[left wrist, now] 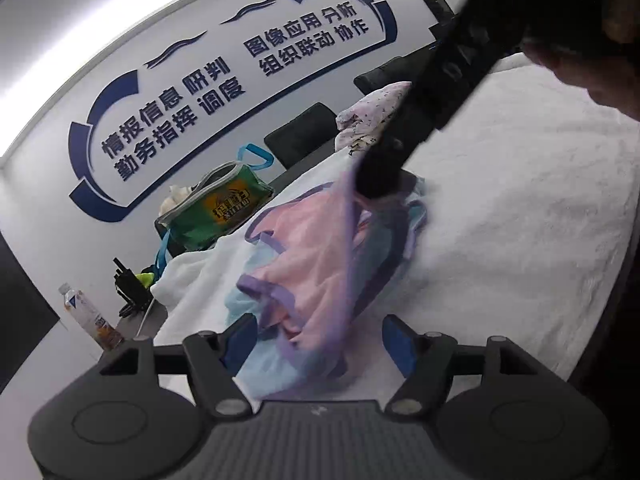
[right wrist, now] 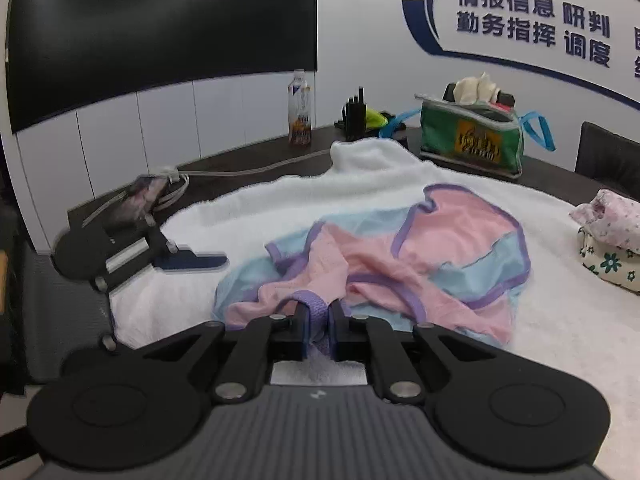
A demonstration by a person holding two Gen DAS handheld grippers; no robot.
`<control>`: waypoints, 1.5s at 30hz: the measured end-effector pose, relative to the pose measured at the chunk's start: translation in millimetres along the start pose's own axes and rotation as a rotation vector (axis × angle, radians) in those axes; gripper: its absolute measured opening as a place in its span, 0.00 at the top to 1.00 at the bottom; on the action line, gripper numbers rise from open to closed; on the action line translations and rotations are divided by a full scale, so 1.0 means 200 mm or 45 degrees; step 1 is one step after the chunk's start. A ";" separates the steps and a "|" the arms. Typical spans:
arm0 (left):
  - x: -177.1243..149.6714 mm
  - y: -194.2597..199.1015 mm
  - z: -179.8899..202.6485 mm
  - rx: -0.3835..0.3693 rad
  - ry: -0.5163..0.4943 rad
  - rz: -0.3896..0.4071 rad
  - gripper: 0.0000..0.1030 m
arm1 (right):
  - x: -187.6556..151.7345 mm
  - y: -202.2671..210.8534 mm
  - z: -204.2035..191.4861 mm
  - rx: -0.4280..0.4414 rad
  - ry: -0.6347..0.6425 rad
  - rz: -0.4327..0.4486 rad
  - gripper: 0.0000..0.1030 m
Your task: Fold clothes
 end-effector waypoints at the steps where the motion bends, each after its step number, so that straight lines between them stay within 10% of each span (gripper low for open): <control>1: 0.01 -0.01 0.02 0.005 0.011 0.001 0.33 | 0.01 0.02 0.00 0.001 -0.006 0.013 0.92; 6: 0.07 -0.03 -0.02 0.081 0.103 0.002 0.42 | 0.02 0.05 -0.01 -0.059 0.033 0.027 0.92; 9: 0.11 -0.01 -0.09 0.103 0.174 0.005 0.85 | -0.01 0.11 0.04 -0.111 0.023 0.021 0.92; 12: 0.14 0.01 -0.15 0.125 0.245 0.007 0.96 | -0.05 0.17 0.10 -0.172 0.016 0.015 0.95; 20: 0.51 0.23 -0.11 0.044 0.527 0.295 0.96 | -0.05 0.45 0.27 -0.405 -0.007 0.138 0.95; 29: 0.36 0.10 -0.30 0.190 0.773 0.157 0.97 | -0.32 0.22 0.18 -0.668 0.195 -0.115 0.88; 40: 0.34 0.05 -0.31 0.177 0.784 0.108 0.96 | -0.24 0.14 -0.13 -0.231 0.053 0.050 0.84; 45: 0.34 0.06 -0.34 0.200 0.792 0.111 0.96 | -0.28 -0.08 -0.14 -0.380 0.188 -0.068 0.82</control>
Point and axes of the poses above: each gripper's, at about its wrist camera, not at the fingertips, and y roughly against the way its jaws point, z to its right, x to its top, the point moved 8 cm from there along -y, roughly the way its jaws point, and after that the axes turned 7 degrees about y, right-handed, at the moved point
